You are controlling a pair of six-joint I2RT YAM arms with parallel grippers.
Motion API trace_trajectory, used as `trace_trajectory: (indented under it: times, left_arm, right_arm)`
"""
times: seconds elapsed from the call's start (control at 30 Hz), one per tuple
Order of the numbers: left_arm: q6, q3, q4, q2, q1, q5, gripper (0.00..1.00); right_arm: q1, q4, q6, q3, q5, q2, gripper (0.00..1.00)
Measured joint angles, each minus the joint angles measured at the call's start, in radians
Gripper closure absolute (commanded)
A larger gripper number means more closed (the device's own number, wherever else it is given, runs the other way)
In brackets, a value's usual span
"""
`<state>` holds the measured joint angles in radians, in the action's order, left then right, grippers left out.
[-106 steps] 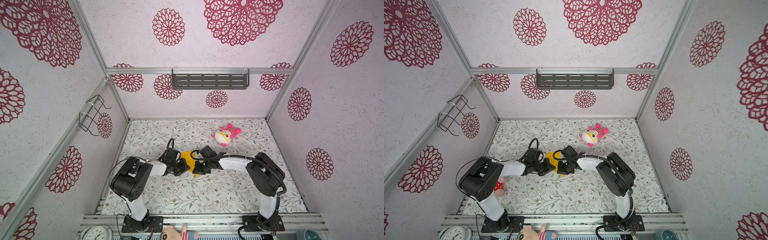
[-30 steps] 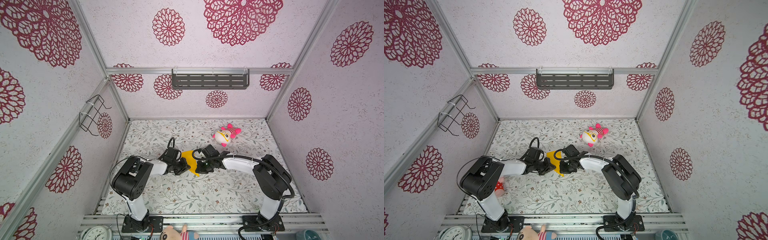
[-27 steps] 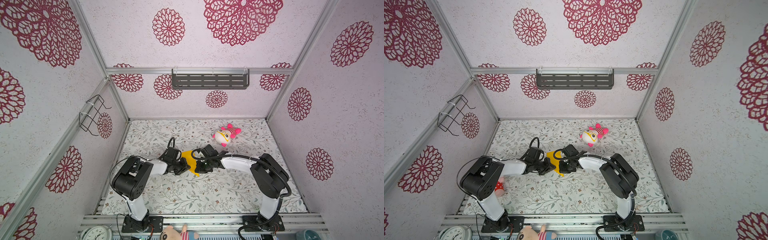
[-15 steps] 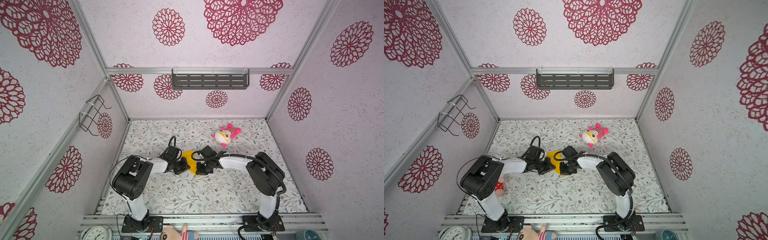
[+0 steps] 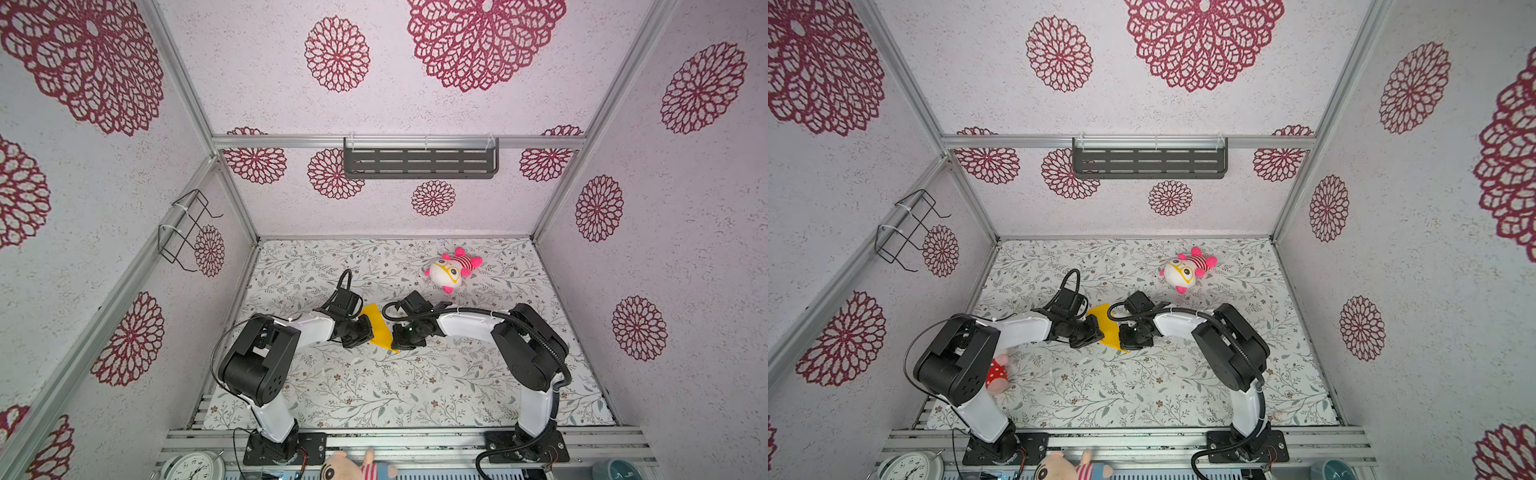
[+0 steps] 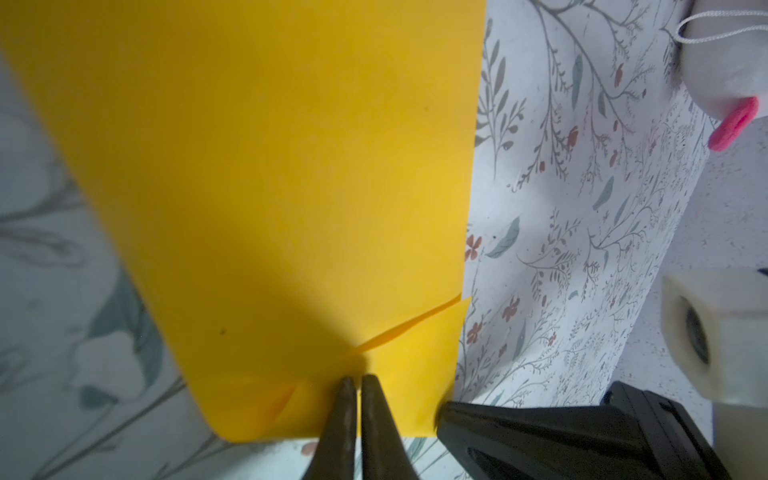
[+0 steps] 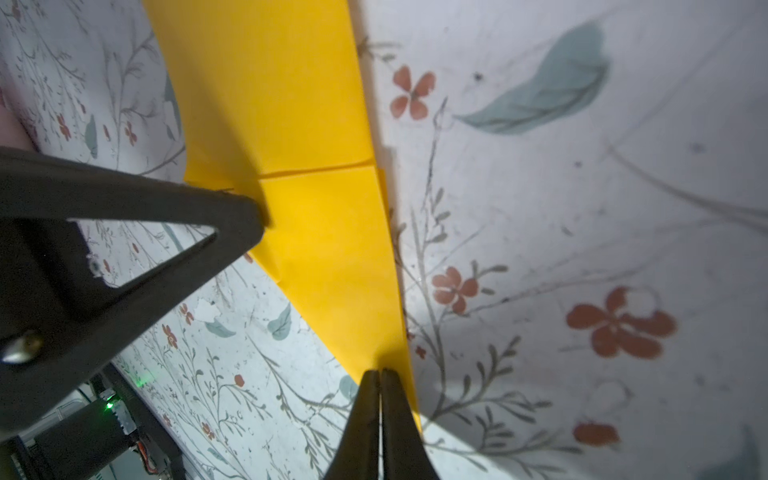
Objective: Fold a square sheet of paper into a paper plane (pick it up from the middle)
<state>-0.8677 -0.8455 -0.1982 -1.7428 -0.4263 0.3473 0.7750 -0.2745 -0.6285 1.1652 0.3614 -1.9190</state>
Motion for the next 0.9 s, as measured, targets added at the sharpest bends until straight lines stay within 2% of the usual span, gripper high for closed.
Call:
trace_trajectory:
  times: [0.6, 0.9]
  left_arm:
    - [0.135, -0.04, -0.143, 0.017, -0.002, -0.051, 0.9]
    - [0.15, -0.076, -0.232, 0.016, -0.007, -0.15, 0.93]
  right_arm:
    - [0.0, -0.03, -0.001, 0.024, 0.001, -0.016, 0.9]
    - [0.0, -0.031, -0.001, 0.024, 0.002, -0.017, 0.91]
